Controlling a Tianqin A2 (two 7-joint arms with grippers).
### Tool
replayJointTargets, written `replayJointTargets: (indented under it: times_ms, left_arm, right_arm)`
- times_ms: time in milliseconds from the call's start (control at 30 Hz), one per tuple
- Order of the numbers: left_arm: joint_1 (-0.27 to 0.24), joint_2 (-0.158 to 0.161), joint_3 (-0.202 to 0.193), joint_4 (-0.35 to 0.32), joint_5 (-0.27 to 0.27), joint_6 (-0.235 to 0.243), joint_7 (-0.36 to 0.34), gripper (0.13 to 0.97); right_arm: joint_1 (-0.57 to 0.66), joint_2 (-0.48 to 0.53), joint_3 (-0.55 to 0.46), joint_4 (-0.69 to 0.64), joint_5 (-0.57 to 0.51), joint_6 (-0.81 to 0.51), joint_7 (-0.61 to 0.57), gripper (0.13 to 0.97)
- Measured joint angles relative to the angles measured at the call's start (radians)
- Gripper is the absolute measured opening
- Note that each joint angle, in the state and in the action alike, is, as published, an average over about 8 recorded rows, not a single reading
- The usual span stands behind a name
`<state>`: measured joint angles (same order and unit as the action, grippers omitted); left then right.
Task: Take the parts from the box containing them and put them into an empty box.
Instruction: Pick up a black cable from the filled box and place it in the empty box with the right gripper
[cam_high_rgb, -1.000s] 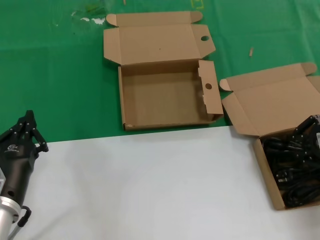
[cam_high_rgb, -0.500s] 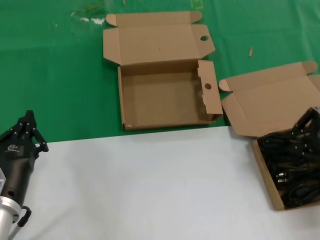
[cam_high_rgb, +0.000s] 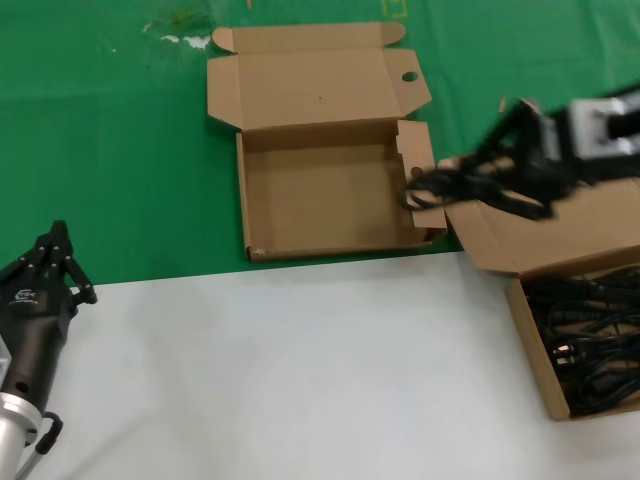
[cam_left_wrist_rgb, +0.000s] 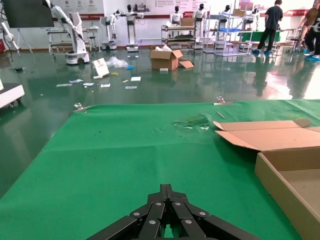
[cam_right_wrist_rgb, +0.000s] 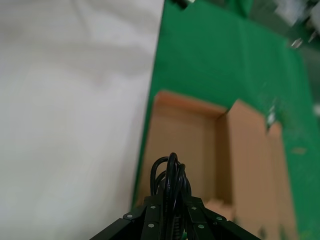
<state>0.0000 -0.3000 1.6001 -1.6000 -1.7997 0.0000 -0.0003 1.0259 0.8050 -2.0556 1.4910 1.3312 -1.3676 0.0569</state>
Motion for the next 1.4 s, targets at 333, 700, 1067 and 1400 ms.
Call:
replayJointTargets:
  times_ms: [333,700,1067,1400]
  left_arm:
    - [0.000,0.000,0.000,0.000,0.000,0.000,0.000,0.140]
    - [0.000,0.000,0.000,0.000,0.000,0.000,0.000,0.140]
    - [0.000,0.000,0.000,0.000,0.000,0.000,0.000,0.140]
    - [0.000,0.000,0.000,0.000,0.000,0.000,0.000,0.140]
  right_arm:
    - [0.086,-0.244,-0.089,-0.134,-0.085,0.121,-0.018,0.191]
    - [0.062,-0.432,-0.140,-0.378,-0.109,0.290,-0.122,0.191]
    - [0.057,-0.506,-0.151,-0.590,-0.090,0.386,-0.280,0.195]
    - [0.048,-0.514,-0.144,-0.633,-0.070,0.430,-0.346,0.243]
